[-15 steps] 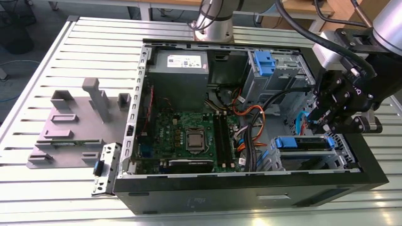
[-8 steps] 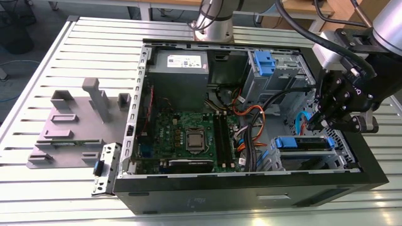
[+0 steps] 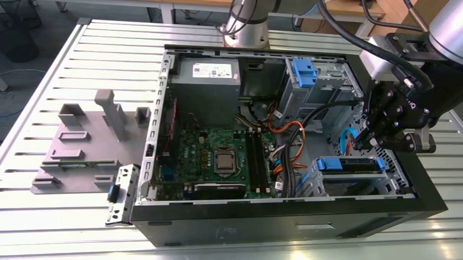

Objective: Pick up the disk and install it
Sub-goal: 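Insert the first disk wire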

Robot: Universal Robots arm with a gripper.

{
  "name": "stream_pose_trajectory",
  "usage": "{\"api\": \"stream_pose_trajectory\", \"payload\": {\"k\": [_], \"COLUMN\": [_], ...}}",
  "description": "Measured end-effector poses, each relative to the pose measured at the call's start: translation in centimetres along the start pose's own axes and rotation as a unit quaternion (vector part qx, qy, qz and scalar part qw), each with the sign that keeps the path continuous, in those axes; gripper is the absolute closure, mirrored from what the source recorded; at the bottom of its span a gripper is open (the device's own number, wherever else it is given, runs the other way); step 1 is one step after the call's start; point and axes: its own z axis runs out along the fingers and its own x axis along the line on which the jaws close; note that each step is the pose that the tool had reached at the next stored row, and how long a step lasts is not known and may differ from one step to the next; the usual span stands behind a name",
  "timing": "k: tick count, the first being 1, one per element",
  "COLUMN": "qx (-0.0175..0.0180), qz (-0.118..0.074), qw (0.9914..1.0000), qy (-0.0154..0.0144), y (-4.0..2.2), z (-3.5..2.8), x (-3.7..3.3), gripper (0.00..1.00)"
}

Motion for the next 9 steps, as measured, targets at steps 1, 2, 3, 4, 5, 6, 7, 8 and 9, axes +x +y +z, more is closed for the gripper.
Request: {"api": "stream_pose_trajectory", "payload": {"k": [1, 2, 3, 4, 5, 6, 7, 8, 9], "qx": [0.0000, 0.0000, 0.0000, 0.0000, 0.0000, 0.0000, 0.0000, 0.0000, 0.0000], "qz": [0.000, 0.000, 0.000, 0.000, 0.000, 0.000, 0.000, 0.000, 0.000], "qw": [1.00000, 1.00000, 1.00000, 1.00000, 1.00000, 1.00000, 1.00000, 1.00000, 1.00000], "qy": [-0.0001, -0.0002, -0.0002, -0.0001, 0.0000, -0.0001, -0.0001, -0.0001, -0.0001], "y": [0.00, 0.00, 0.00, 0.00, 0.00, 0.00, 0.00, 0.00, 0.00], "z": [0.01, 0.02, 0.05, 0.07, 0.11, 0.17, 0.23, 0.30, 0.38], "x": [0.00, 0.02, 0.08, 0.16, 0.26, 0.36, 0.46, 0.55, 0.60], "gripper": [0.84, 0.84, 0.84, 0.84, 0.84, 0.84, 0.84, 0.84, 0.84]}}
